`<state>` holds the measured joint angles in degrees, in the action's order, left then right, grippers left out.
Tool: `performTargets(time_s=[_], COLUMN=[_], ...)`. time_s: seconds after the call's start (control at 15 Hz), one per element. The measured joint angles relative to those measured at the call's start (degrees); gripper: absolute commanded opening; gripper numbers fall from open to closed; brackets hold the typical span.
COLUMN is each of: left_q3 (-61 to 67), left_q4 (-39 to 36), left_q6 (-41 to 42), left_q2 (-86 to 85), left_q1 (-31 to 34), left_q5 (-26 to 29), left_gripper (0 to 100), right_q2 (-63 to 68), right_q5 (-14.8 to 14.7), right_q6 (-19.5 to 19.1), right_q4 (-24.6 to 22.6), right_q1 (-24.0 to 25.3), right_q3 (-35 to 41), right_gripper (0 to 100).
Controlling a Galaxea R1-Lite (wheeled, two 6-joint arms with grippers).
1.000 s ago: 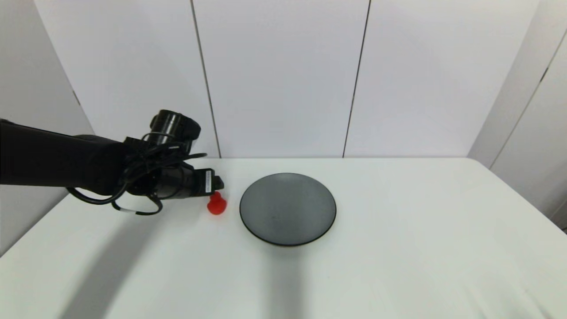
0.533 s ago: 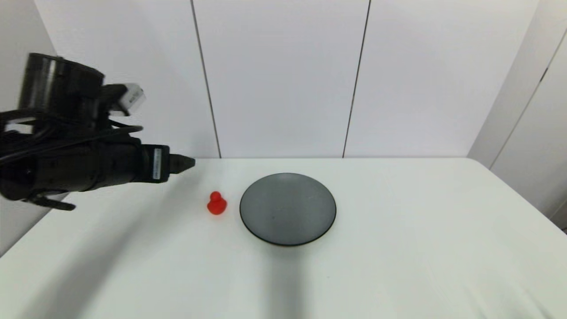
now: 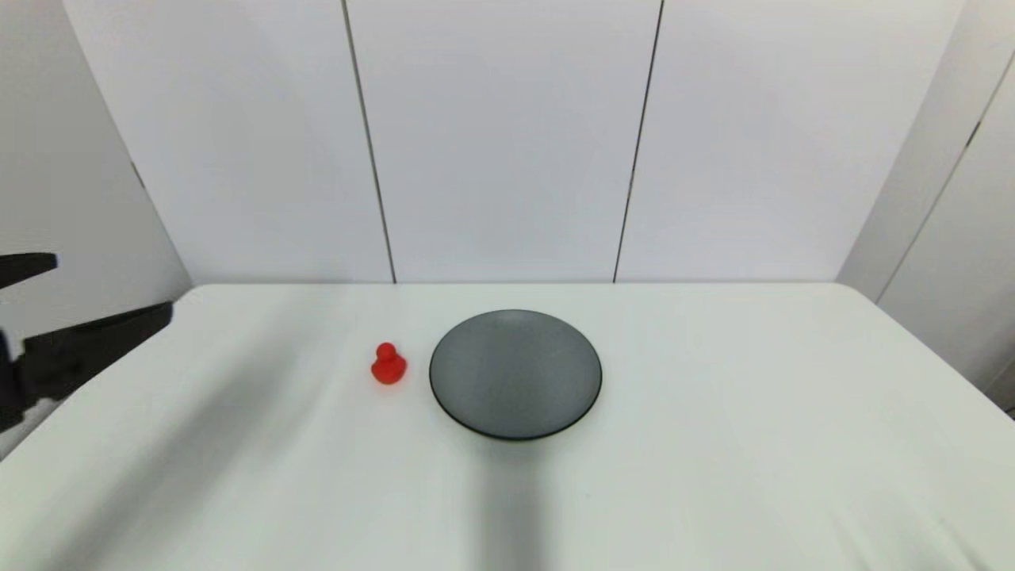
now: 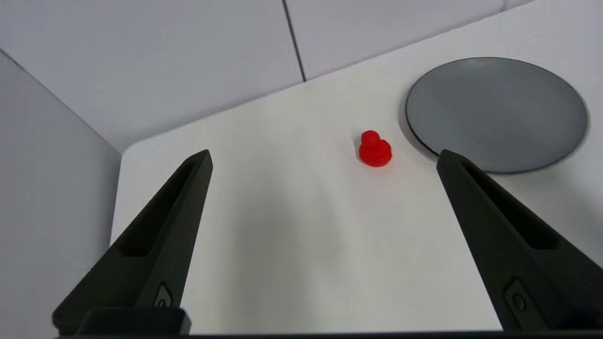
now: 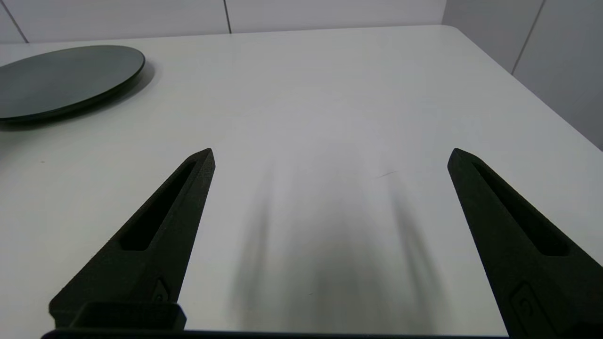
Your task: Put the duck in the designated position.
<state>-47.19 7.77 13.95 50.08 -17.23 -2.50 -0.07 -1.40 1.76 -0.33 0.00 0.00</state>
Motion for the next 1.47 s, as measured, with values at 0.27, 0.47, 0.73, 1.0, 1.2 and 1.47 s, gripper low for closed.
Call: performTargets(time_s=[0.27, 0.47, 0.73, 1.0, 1.2, 1.47], left_q3=[9.4, 15.6, 23.7, 30.9, 36.4, 42.9], left_q4=[-0.1, -0.4, -4.1, -5.9, -8.7, -8.9], left_q6=[5.7, 6.7, 6.3, 5.7, 4.1, 1.5], left_q2=[-13.4, -22.2, -31.3, -37.5, -41.4, -46.9], left_q1=[7.0, 11.8, 18.2, 19.2, 18.7, 18.3], left_q5=[11.5, 13.0, 13.5, 13.4, 13.0, 9.5], left_gripper=[100, 100, 100, 100, 100, 100], right_q2=[0.0, 0.0, 0.0, 0.0, 0.0, 0.0], right_q5=[0.0, 0.0, 0.0, 0.0, 0.0, 0.0], right_q6=[0.0, 0.0, 0.0, 0.0, 0.0, 0.0], right_q4=[0.0, 0.0, 0.0, 0.0, 0.0, 0.0], right_q1=[0.0, 0.0, 0.0, 0.0, 0.0, 0.0], right_q3=[0.0, 0.0, 0.0, 0.0, 0.0, 0.0], right_gripper=[100, 100, 100, 100, 100, 100])
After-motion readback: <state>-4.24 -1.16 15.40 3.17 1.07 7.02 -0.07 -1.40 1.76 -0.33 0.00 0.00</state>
